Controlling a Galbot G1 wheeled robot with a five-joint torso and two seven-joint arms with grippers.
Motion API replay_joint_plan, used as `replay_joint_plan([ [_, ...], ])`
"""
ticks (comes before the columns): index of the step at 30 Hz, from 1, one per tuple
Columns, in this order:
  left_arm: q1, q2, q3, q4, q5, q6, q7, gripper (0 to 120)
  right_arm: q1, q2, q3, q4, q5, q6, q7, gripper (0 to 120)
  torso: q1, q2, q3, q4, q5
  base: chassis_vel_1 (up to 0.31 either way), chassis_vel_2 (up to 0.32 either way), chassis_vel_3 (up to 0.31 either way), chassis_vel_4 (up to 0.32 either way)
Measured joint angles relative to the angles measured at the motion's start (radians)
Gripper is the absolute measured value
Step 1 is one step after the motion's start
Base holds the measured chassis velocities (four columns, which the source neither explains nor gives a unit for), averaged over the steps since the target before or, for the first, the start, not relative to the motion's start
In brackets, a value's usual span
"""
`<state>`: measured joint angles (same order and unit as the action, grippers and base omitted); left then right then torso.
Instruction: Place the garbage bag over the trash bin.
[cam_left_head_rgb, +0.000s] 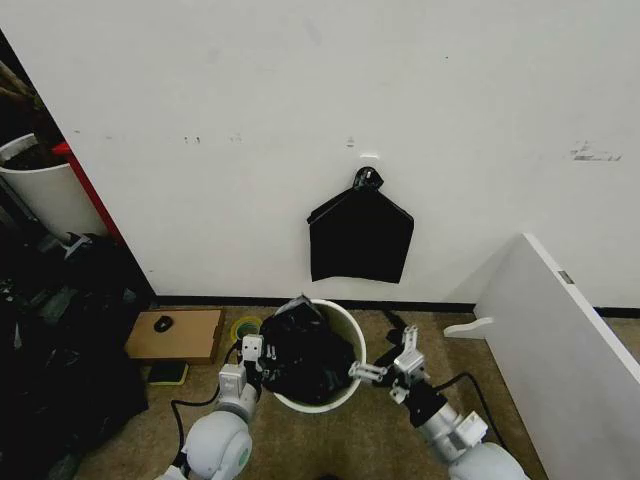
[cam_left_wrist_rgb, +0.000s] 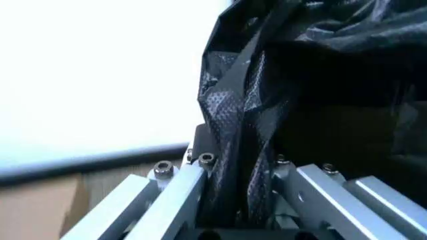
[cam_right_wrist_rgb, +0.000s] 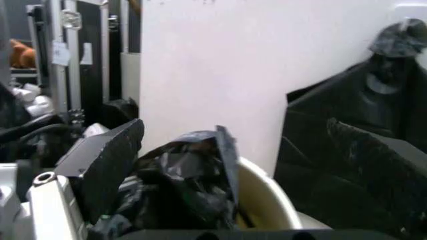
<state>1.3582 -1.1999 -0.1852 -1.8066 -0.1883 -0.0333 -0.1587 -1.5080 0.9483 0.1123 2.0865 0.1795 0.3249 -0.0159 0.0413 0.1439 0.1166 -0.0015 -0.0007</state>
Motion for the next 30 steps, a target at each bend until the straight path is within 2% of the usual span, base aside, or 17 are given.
replay_joint_plan([
  [2, 0.000, -0.006, -0.002, 0.039, 0.074, -0.093, 0.035, 0, 0.000, 0.000, -0.003, -0.019, -0.046, -0.015, -0.006, 100, 0.000, 0.000, 0.000, 0.0000, 0.0004, 0.000, 0.000, 0.000, 0.000],
  [4, 0.000, -0.009, -0.002, 0.052, 0.097, -0.124, 0.045, 0, 0.000, -0.001, -0.004, -0.026, -0.056, -0.019, -0.012, 100, 0.000, 0.000, 0.000, 0.0000, 0.0002, 0.000, 0.000, 0.000, 0.000],
  [6, -0.002, -0.014, -0.003, 0.086, 0.162, -0.209, 0.074, 0, 0.004, -0.004, -0.010, -0.033, -0.058, -0.035, -0.025, 99, 0.000, 0.000, 0.000, 0.0000, 0.0003, 0.000, 0.000, 0.000, 0.000],
  [10, -0.013, -0.022, -0.005, 0.129, 0.262, -0.340, 0.110, 0, 0.024, -0.006, -0.023, -0.033, -0.006, -0.120, -0.011, 88, 0.000, 0.000, 0.000, 0.0000, 0.0003, 0.000, 0.000, 0.000, 0.000],
  [11, -0.013, -0.022, -0.005, 0.129, 0.262, -0.340, 0.110, 0, 0.024, -0.006, -0.023, -0.033, -0.006, -0.120, -0.011, 88, 0.000, 0.000, 0.000, 0.0000, 0.0003, 0.000, 0.000, 0.000, 0.000],
  [15, -0.015, -0.022, -0.005, 0.134, 0.289, -0.380, 0.117, 0, 0.038, -0.009, -0.025, -0.033, 0.037, -0.194, 0.014, 72, 0.000, 0.000, 0.000, 0.0000, 0.0002, 0.000, 0.000, 0.000, 0.000],
  [17, -0.013, -0.019, -0.005, 0.133, 0.295, -0.395, 0.118, 0, 0.047, -0.009, -0.026, -0.036, 0.099, -0.218, 0.011, 61, 0.000, 0.000, 0.000, 0.0000, 0.0001, 0.000, 0.000, 0.000, 0.000],
  [20, -0.011, -0.018, -0.005, 0.131, 0.296, -0.397, 0.119, 0, 0.052, -0.005, -0.026, -0.039, 0.122, -0.223, 0.003, 54, 0.000, 0.000, 0.000, 0.0002, 0.0002, 0.000, 0.000, 0.000, 0.000],
  [23, -0.009, -0.017, -0.005, 0.125, 0.296, -0.400, 0.119, 0, 0.055, 0.004, -0.027, -0.046, 0.132, -0.229, -0.012, 43, 0.000, 0.000, 0.000, 0.0001, 0.0001, 0.000, 0.000, 0.000, 0.000],
  [24, -0.008, -0.017, -0.005, 0.122, 0.295, -0.400, 0.118, 0, 0.055, 0.009, -0.030, -0.049, 0.130, -0.232, -0.014, 36, 0.000, 0.000, 0.000, 0.0000, 0.0002, 0.000, 0.000, 0.000, 0.000],
  [25, -0.008, -0.017, -0.005, 0.122, 0.295, -0.400, 0.118, 0, 0.055, 0.009, -0.030, -0.049, 0.130, -0.232, -0.014, 36, 0.000, 0.000, 0.000, 0.0000, 0.0002, 0.000, 0.000, 0.000, 0.000],
  [30, -0.002, -0.015, -0.004, 0.112, 0.290, -0.400, 0.114, 0, 0.058, 0.018, -0.031, -0.056, 0.111, -0.232, -0.013, 16, 0.000, 0.000, 0.000, 0.0000, 0.0002, 0.000, 0.000, 0.000, 0.000],
])
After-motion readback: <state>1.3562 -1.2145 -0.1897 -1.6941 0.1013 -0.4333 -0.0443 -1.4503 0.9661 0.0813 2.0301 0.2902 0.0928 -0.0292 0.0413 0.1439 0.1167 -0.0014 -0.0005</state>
